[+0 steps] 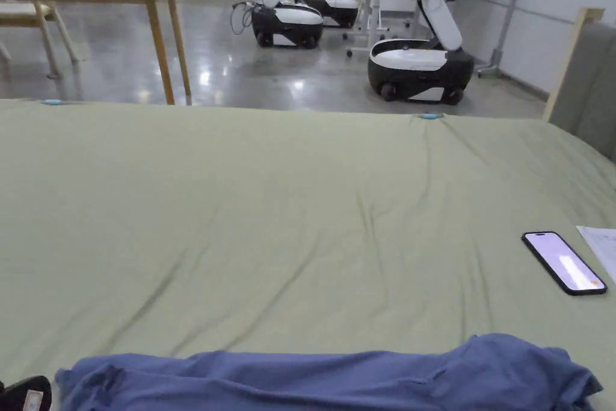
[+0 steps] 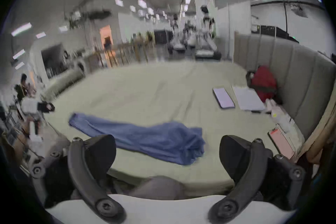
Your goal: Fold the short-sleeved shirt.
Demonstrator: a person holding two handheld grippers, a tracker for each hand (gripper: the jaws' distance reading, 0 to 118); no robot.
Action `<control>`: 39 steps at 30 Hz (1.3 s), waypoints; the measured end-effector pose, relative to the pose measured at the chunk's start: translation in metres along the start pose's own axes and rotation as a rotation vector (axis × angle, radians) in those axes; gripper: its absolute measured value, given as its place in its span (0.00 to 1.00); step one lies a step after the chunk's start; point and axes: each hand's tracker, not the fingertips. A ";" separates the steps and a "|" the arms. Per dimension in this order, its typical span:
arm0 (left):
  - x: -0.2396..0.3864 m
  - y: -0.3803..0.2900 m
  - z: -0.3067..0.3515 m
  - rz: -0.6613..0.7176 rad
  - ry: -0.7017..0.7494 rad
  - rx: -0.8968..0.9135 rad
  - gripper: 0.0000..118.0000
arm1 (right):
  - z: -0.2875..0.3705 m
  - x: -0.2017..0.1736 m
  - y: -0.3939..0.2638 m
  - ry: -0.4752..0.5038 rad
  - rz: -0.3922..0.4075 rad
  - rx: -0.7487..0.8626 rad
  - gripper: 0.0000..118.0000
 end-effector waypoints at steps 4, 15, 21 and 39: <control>-0.003 -0.014 0.038 0.063 -0.011 0.107 0.00 | 0.047 -0.043 0.002 0.020 0.016 0.181 0.01; -0.051 -0.015 -0.025 0.278 -0.178 -0.020 0.15 | 0.036 -0.058 0.002 0.059 0.001 0.146 0.00; -0.079 -0.024 -0.096 0.442 -0.208 -0.143 1.00 | 0.038 -0.061 -0.002 0.081 0.018 0.126 0.00; -0.074 -0.034 -0.169 0.384 -0.227 -0.278 0.14 | 0.030 -0.044 -0.013 0.039 -0.034 0.064 0.00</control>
